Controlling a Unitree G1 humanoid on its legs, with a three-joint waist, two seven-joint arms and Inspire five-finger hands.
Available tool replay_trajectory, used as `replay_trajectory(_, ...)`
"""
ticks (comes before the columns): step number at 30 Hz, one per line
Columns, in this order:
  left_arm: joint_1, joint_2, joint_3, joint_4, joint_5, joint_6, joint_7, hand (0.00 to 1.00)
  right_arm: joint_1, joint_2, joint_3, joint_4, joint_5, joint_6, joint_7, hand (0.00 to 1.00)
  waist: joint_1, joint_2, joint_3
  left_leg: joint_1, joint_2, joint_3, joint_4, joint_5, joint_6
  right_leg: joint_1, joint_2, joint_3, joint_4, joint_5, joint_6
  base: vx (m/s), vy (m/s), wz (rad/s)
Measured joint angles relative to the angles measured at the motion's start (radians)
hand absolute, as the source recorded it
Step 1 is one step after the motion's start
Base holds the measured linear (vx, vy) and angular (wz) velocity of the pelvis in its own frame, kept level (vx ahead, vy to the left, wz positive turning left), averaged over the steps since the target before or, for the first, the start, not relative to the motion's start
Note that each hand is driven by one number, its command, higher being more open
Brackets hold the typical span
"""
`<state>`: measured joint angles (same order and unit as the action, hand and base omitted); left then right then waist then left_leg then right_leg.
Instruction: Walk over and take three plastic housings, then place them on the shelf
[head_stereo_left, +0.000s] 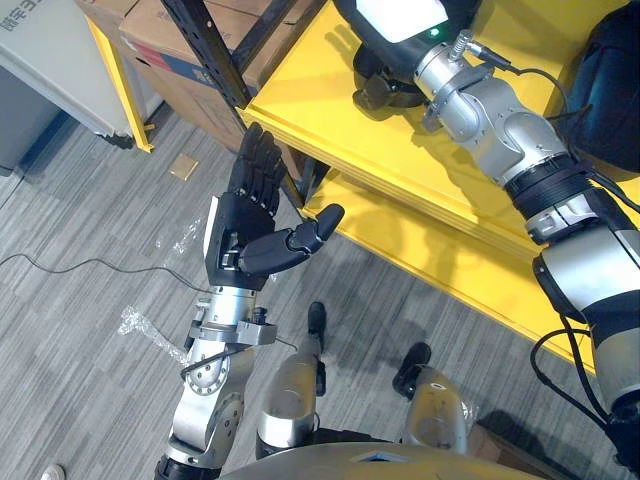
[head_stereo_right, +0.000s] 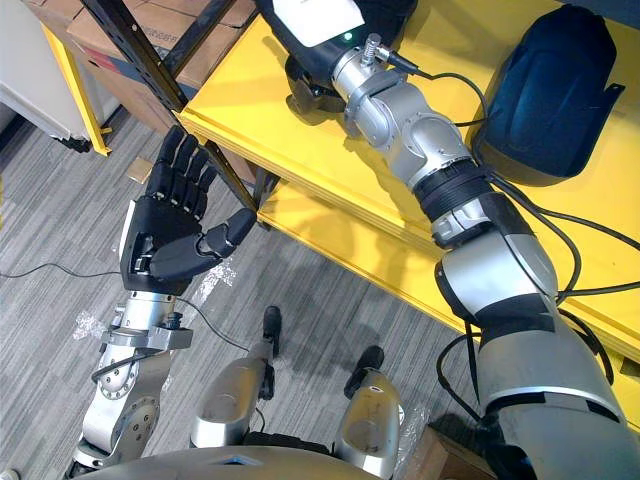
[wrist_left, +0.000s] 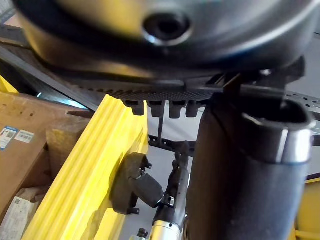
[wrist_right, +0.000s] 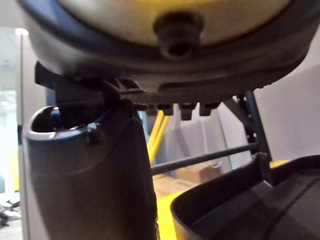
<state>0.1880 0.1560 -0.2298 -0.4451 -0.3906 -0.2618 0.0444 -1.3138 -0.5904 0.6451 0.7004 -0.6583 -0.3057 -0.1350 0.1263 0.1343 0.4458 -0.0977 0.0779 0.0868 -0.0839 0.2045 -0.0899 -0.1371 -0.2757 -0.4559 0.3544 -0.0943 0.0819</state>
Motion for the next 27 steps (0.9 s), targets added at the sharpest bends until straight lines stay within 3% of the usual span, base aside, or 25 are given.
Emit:
replay_trajectory(3, 0.000, 0.000, 0.000, 0.000, 0.000, -0.001, -0.002, 1.00, 0.008, -0.007, 0.001, -0.055, 0.073, -0.048, 0.003, 1.00, -0.008, 0.000, 0.000, 0.004, 0.002, 0.001, 0.000, 0.000, 0.000, 0.005, 0.002, -0.001, -0.003, 0.000, 0.000, 0.00, 0.000, 0.00)
replay_trajectory(7, 0.012, 0.001, 0.023, 0.005, 0.000, -0.007, -0.012, 1.00, 0.189, -0.032, -0.115, -0.432, 0.312, -0.035, 0.027, 1.00, -0.025, -0.008, -0.005, 0.045, 0.006, 0.020, -0.001, -0.007, 0.003, 0.053, 0.015, 0.009, -0.043, 0.007, 0.010, 0.01, -0.008, -0.08)
replay_trajectory(11, 0.048, 0.018, 0.067, 0.009, 0.000, -0.039, -0.022, 1.00, 0.456, -0.065, -0.260, -0.704, 0.459, -0.025, 0.069, 1.00, -0.050, -0.046, -0.068, 0.053, 0.018, 0.060, -0.001, -0.024, 0.004, 0.060, 0.039, 0.039, -0.098, 0.033, 0.016, 0.03, -0.016, -0.30)
replay_trajectory(15, 0.060, 0.060, 0.109, 0.030, 0.008, -0.045, -0.022, 1.00, 0.842, -0.122, -0.533, -0.898, 0.571, 0.070, 0.163, 1.00, -0.089, -0.099, -0.129, 0.108, 0.031, 0.141, -0.002, -0.058, 0.002, 0.109, 0.075, 0.104, -0.199, 0.088, 0.020, 0.06, -0.004, -0.53)
replay_trajectory(18, 0.061, 0.069, 0.146, 0.047, 0.055, -0.044, -0.015, 1.00, 1.069, -0.116, -0.740, -0.971, 0.587, 0.109, 0.185, 1.00, -0.131, -0.115, -0.172, 0.128, 0.037, 0.193, -0.004, -0.074, 0.002, 0.124, 0.093, 0.148, -0.264, 0.126, 0.021, 0.03, 0.011, -0.55)
replay_trajectory(20, 0.067, 0.082, 0.186, 0.048, 0.096, -0.038, 0.001, 1.00, 1.233, -0.089, -0.903, -1.027, 0.587, 0.116, 0.190, 1.00, -0.164, -0.114, -0.185, 0.162, 0.042, 0.230, -0.005, -0.092, -0.007, 0.146, 0.104, 0.180, -0.292, 0.136, 0.024, 0.04, 0.002, -0.52)
replay_trajectory(23, 0.093, 0.083, 0.275, 0.047, 0.112, -0.026, 0.001, 1.00, 1.471, -0.015, -1.112, -1.099, 0.607, 0.114, 0.220, 1.00, -0.222, -0.101, -0.252, 0.182, 0.057, 0.288, -0.005, -0.113, -0.019, 0.148, 0.126, 0.226, -0.325, 0.146, 0.020, 0.06, -0.010, -0.53)
replay_trajectory(27, 0.097, 0.084, 0.337, 0.047, 0.109, -0.020, -0.004, 1.00, 1.688, 0.122, -1.258, -1.111, 0.667, 0.099, 0.251, 1.00, -0.265, -0.098, -0.290, 0.212, 0.080, 0.335, -0.003, -0.127, -0.034, 0.154, 0.155, 0.268, -0.340, 0.146, 0.013, 0.08, -0.044, -0.40)
